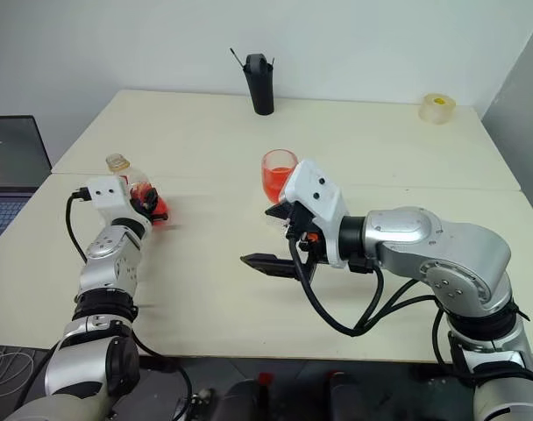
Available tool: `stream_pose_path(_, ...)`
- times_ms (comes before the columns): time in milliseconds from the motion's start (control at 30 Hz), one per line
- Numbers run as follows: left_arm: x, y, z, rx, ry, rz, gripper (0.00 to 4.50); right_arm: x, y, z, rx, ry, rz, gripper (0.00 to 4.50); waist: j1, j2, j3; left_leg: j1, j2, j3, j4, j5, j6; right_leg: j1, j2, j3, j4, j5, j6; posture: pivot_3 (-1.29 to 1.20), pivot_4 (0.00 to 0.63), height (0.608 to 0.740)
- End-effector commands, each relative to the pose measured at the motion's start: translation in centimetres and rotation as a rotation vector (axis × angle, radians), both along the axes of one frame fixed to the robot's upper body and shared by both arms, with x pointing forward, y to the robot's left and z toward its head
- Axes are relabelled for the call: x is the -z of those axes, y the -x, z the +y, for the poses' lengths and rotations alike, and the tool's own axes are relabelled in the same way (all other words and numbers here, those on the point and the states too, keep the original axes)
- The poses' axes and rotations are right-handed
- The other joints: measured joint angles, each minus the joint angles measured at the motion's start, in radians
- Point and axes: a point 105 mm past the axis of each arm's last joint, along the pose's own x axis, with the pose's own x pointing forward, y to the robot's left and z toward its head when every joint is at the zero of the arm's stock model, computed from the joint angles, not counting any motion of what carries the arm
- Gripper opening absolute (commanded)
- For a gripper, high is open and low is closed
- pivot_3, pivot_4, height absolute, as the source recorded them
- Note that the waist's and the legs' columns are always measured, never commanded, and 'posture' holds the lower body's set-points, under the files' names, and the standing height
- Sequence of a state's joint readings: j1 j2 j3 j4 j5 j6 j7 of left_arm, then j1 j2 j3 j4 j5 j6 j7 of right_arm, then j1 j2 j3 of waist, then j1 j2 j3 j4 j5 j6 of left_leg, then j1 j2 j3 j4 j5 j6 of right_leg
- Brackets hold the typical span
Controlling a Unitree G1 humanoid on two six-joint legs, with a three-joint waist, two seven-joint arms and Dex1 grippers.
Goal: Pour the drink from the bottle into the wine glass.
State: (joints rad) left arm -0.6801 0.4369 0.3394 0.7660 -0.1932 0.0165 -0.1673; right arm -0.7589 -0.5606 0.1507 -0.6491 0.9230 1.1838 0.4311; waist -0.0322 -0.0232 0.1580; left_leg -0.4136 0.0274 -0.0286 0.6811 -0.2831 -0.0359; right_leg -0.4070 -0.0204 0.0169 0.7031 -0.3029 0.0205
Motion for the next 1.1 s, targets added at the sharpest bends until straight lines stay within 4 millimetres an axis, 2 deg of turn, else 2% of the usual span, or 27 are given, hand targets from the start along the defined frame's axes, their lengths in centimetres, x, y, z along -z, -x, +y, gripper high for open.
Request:
stream_pose_path(33,0.3,0.1,0.3,-0.006,0.005,0.01,2.7,-0.6,0.3,0.2,-0.01,-0.01,-0.037,4.5,0.0,0.0,0.0,0.0,0.0,0.0,0.0,0.0,0.0,0.0,0.0,0.0,0.0,0.0,0.0,0.0,0.15,0.74)
stream_pose_path(233,0.0,0.3,0.6,-0.009,-0.03,0.023,4.48,-0.6,0.1,0.4,-0.006,-0.01,-0.044,4.5,0.0,0.0,0.0,0.0,0.0,0.0,0.0,0.0,0.0,0.0,0.0,0.0,0.0,0.0,0.0,0.0,0.15,0.74)
stream_pose_path(500,-0.6,1.0,0.7,0.019,-0.048,0.021,4.48,-0.3,0.2,0.4,-0.019,-0.003,-0.038,4.5,-0.001,0.0,0.0,0.0,0.0,0.0,0.0,0.0,0.0,0.0,0.0,0.0,0.0,0.0,0.0,0.0,0.15,0.74)
stream_pose_path(767,-1.4,2.0,1.8,0.011,-0.087,0.026,4.48,-0.1,-0.1,0.2,-0.015,0.007,-0.046,4.5,-0.001,0.0,0.0,0.0,0.0,0.0,0.0,0.0,0.0,0.0,0.0,0.0,-0.001,0.0,0.0,0.0,0.15,0.74)
stream_pose_path(1100,-3.6,2.5,1.0,0.103,-0.133,0.024,4.48,0.0,-0.3,0.0,-0.025,0.014,-0.057,4.5,0.0,0.0,0.0,-0.001,0.0,0.0,-0.001,0.0,0.0,0.0,0.0,0.0,-0.002,0.0,0.0,0.0,0.15,0.74)
